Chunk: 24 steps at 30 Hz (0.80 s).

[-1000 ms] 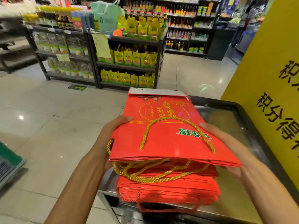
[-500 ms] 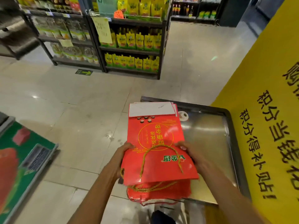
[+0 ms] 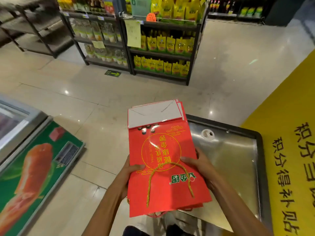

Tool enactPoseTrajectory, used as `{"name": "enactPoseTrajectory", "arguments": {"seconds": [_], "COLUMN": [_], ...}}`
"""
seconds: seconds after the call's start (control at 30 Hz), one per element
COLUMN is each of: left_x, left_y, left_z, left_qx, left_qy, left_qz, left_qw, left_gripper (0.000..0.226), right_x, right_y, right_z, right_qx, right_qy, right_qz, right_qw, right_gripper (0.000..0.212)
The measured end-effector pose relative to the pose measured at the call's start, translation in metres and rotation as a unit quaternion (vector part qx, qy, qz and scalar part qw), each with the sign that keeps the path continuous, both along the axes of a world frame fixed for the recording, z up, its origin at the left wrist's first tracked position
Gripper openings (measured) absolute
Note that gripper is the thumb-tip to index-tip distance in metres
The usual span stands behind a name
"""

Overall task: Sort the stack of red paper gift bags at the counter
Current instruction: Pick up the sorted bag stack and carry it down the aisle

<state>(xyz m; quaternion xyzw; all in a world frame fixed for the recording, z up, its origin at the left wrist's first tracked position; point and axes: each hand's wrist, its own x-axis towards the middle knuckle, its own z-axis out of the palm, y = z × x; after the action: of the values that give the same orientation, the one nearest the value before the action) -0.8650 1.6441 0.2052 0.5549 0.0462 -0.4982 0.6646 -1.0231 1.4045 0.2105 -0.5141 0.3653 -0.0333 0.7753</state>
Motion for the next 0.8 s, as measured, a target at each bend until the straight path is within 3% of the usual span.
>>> {"name": "enactPoseTrajectory", "arguments": {"seconds": [0.27, 0.37, 0.5, 0.67, 0.8], "left_x": [0.082, 0.126, 0.183, 0.248, 0.294], "left_y": [0.049, 0.077, 0.121, 0.174, 0.186], "left_z": [0.03, 0.038, 0.046, 0.053, 0.057], "left_qx": [0.023, 0.009, -0.017, -0.02, -0.015], "left_qy": [-0.1, -0.134, -0.114, -0.104, -0.109], "left_qz": [0.068, 0.066, 0.089, 0.125, 0.118], "left_qw": [0.992, 0.989, 0.989, 0.986, 0.987], "left_gripper": [0.083, 0.095, 0.076, 0.074, 0.071], "right_x": [0.1, 0.148, 0.219, 0.293, 0.329], "right_y": [0.04, 0.062, 0.104, 0.154, 0.171], "right_z": [0.025, 0.028, 0.035, 0.038, 0.033], "right_qx": [0.037, 0.02, -0.027, -0.028, -0.03], "right_qy": [-0.024, -0.037, -0.046, -0.066, -0.046], "right_qz": [0.097, 0.115, 0.105, 0.118, 0.103], "right_qw": [0.994, 0.992, 0.993, 0.99, 0.993], "right_gripper": [0.066, 0.069, 0.063, 0.057, 0.082]}}
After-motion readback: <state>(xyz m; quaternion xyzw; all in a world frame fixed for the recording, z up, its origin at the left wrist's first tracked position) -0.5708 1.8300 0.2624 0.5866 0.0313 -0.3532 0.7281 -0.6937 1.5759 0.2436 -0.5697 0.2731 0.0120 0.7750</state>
